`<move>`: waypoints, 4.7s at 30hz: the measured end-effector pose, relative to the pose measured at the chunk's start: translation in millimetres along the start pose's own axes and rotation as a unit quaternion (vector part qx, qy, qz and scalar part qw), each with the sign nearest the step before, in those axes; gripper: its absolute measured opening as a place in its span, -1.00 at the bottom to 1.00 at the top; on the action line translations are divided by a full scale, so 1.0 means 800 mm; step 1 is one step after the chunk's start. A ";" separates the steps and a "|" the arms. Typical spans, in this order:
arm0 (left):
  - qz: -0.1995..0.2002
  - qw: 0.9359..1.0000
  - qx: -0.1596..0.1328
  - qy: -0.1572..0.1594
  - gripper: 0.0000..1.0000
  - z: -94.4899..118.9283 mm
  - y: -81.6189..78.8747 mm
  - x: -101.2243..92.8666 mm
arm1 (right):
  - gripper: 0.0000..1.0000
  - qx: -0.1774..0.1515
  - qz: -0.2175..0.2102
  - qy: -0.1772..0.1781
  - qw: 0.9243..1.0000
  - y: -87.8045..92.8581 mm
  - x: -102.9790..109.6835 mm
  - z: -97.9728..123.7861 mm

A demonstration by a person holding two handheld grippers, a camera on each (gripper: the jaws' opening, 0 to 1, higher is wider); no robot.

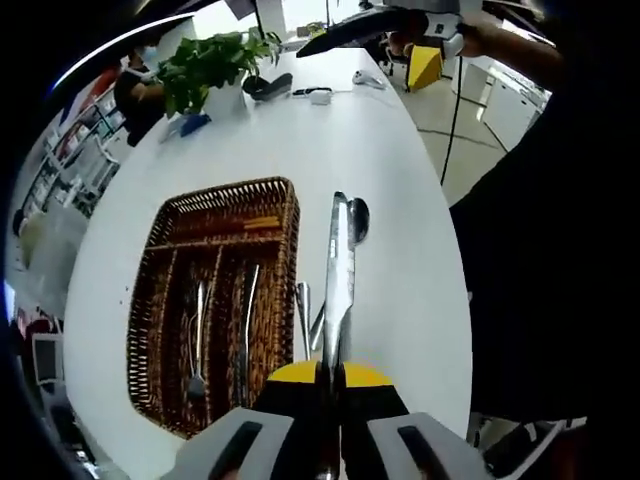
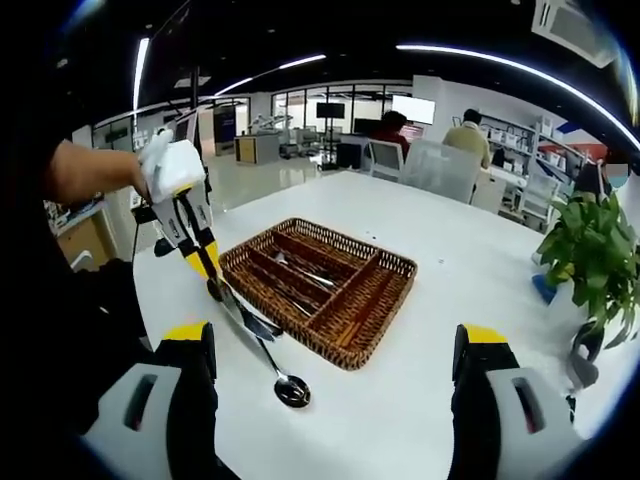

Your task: Arrange the knives, forks, and spoons in their matching storage slots by inserting each utensil handle-first until every utensil is classified and aligned in the correct compartment

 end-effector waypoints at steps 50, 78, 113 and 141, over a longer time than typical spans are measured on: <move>0.011 0.999 0.005 -0.030 -0.94 0.028 0.017 0.103 | 0.99 -0.008 -0.008 0.012 1.000 -0.010 -0.008 0.004; 0.033 0.999 0.013 -0.030 -0.94 -0.007 0.048 0.108 | 0.99 -0.002 -0.020 0.013 1.000 -0.010 -0.009 0.000; 0.052 0.998 0.018 -0.005 -0.94 -0.087 0.072 0.099 | 0.99 -0.007 -0.043 0.012 0.999 -0.004 -0.015 0.006; 0.062 0.998 0.026 0.002 -0.91 -0.128 0.087 0.094 | 0.99 -0.005 -0.035 0.023 0.999 -0.006 -0.015 0.015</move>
Point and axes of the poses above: the point that each gripper's makers call its tool centre point, and the gripper's own axes: z roughly backward along the fingers, x roughly to its left, y roughly out of its underside, the point moved 10 cm from there along z, roughly backward along the fingers, and after that the axes turned 6 degrees about -z, right-handed, at the moved point
